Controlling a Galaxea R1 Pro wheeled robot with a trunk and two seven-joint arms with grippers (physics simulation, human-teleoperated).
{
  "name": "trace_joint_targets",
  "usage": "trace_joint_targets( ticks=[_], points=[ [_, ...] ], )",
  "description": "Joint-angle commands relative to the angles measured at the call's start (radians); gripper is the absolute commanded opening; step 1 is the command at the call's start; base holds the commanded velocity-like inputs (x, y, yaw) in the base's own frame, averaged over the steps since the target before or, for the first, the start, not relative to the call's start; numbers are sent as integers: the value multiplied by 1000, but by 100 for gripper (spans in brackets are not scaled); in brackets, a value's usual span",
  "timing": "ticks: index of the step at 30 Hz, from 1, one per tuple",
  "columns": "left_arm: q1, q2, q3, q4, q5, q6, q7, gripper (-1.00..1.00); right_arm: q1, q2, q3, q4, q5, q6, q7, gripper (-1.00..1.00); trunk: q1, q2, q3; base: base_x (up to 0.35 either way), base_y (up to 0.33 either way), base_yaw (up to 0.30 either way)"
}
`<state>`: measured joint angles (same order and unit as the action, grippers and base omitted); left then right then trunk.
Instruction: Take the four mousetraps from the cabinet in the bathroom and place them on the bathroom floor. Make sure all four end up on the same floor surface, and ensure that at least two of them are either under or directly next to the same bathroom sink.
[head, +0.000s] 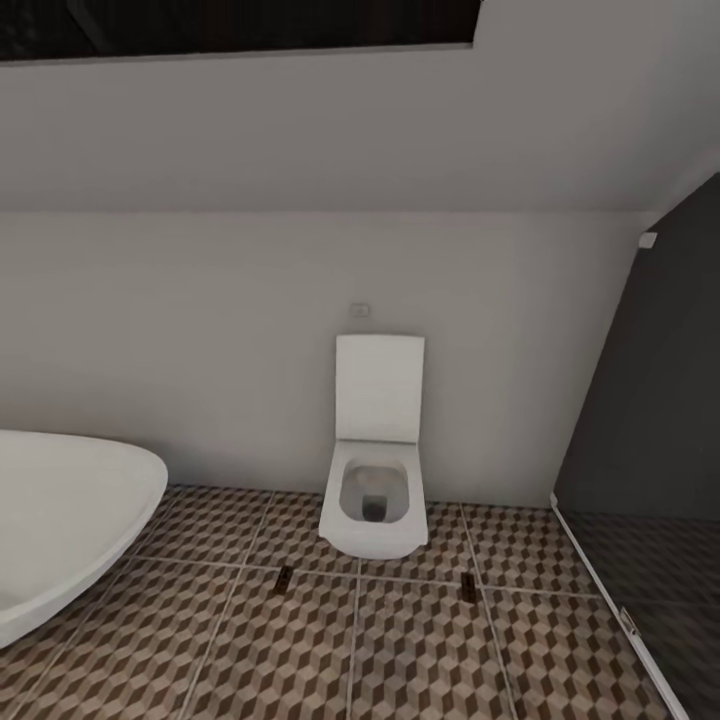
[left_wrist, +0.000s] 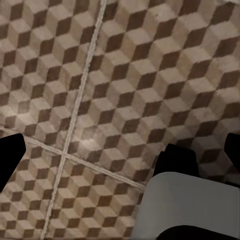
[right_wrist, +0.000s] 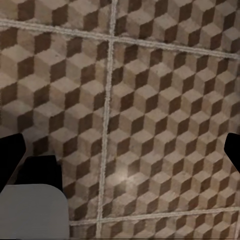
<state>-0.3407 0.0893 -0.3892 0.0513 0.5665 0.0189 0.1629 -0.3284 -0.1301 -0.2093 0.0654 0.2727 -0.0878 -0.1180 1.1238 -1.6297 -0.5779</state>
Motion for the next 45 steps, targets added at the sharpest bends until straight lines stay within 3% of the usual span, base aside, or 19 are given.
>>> trace_joint_targets(
  ticks=[1, 45],
  points=[
    [-1, 0, -8, 1, 6, 2, 2, 100, -2, 0, -9, 5, 10, -8, -5, 100, -4, 7, 2, 0, 0, 0],
    [6, 2, -7, 2, 6, 6, 1, 100, 0, 0, -9, 11, 9, -10, -5, 100, -173, 315, 71, 0, 0, 0]
  ],
)
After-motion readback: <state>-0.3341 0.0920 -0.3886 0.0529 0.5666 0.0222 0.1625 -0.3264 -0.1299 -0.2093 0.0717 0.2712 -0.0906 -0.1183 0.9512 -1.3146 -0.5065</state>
